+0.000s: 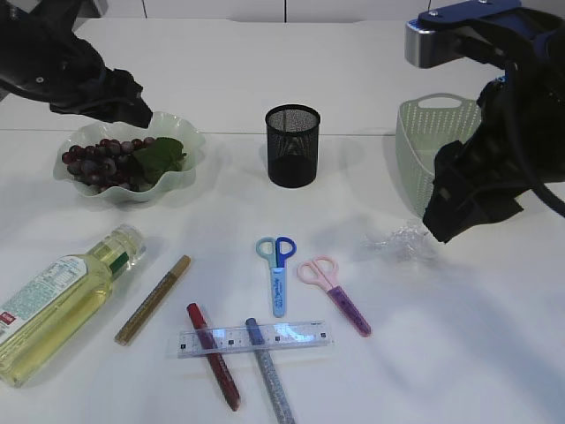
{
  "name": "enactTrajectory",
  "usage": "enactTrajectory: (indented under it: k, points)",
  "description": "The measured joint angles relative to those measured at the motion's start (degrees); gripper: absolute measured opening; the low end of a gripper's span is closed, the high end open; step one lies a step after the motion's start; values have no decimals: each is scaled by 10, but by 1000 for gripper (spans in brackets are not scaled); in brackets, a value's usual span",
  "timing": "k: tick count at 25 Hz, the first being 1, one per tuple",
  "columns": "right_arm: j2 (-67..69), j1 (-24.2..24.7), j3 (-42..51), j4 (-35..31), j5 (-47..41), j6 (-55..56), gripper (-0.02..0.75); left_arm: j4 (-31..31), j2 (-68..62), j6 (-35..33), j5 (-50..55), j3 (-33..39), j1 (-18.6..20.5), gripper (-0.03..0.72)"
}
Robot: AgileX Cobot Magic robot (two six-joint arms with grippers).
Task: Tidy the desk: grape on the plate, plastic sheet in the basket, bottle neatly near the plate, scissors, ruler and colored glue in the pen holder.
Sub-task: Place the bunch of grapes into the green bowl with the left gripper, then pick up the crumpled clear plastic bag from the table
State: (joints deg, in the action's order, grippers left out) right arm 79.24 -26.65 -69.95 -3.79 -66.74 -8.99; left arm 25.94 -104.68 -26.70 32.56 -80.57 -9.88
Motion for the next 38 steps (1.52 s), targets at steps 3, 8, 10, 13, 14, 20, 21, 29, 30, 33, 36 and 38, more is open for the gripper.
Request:
enactTrajectory:
  k: [3,8,10,13,14,20,21,29,30,33,36,38]
  points:
    - [0,0,0,0,0,0,510,-115,27,97,37,0,-11,419]
    - [0,0,0,0,0,3,510,-180,64,171,124,0,-18,418]
    - [0,0,0,0,0,10,510,-187,72,177,155,0,-18,417]
    - [0,0,0,9,2,14,510,-200,85,195,179,2,-18,417]
    - [0,0,0,18,5,15,510,-203,92,199,180,9,-18,417]
    - [24,0,0,45,7,-61,510,-206,153,210,181,107,-18,417]
    - [35,0,0,48,7,-69,510,-206,168,210,181,129,-18,417]
    - [135,0,0,62,52,-184,510,-207,273,211,180,233,-18,415]
    - [144,0,0,65,65,-200,510,-204,279,212,180,237,-18,415]
    - [169,0,0,72,121,-242,510,-193,289,213,181,242,-18,415]
    - [195,0,-1,78,162,-274,510,-188,290,214,182,242,-18,415]
    - [215,0,-1,99,172,-284,510,-187,290,214,183,242,-18,415]
